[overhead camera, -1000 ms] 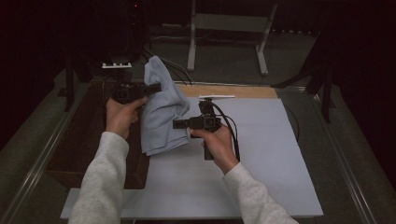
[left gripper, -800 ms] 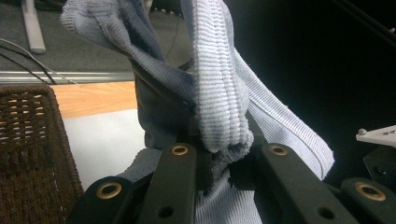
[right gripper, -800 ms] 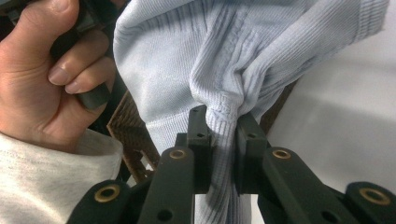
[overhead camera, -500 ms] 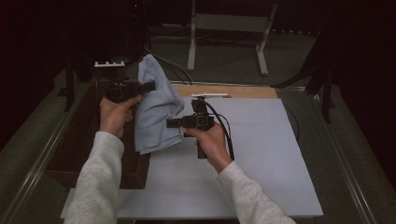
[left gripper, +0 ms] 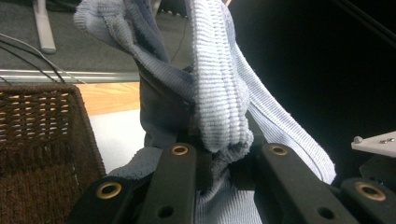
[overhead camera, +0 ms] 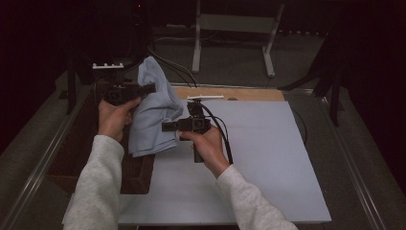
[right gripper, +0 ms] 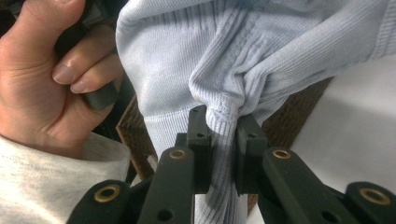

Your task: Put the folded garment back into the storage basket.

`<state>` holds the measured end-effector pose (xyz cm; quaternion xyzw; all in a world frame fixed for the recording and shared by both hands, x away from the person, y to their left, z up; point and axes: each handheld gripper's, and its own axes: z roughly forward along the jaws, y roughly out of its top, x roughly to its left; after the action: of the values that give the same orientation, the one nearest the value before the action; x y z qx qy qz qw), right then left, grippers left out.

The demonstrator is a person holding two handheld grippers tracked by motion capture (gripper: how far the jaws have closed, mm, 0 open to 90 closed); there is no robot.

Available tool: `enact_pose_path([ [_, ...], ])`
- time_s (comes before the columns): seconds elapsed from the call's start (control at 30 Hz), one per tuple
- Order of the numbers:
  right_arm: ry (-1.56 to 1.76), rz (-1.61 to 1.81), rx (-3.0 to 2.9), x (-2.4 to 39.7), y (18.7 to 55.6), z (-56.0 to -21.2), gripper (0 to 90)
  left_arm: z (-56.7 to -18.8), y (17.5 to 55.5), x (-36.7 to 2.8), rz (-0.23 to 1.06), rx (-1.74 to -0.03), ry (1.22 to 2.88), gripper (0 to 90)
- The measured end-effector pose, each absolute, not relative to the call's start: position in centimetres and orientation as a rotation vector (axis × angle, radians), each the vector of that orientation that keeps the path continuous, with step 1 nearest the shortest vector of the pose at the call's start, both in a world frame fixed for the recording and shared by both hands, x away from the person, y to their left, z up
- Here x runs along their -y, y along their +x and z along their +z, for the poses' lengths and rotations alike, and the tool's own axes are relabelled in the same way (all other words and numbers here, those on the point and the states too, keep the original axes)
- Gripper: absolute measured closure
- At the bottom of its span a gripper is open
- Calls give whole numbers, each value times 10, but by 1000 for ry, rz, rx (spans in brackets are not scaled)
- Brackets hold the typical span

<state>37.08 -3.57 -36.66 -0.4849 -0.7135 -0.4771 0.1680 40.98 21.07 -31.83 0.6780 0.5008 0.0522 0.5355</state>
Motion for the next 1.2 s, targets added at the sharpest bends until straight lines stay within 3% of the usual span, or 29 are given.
enact_pose_path([
  [1.2,-1344,-1343,2067,-15,366,-384,797,-332,396,-254,151,-1256,1576,820],
])
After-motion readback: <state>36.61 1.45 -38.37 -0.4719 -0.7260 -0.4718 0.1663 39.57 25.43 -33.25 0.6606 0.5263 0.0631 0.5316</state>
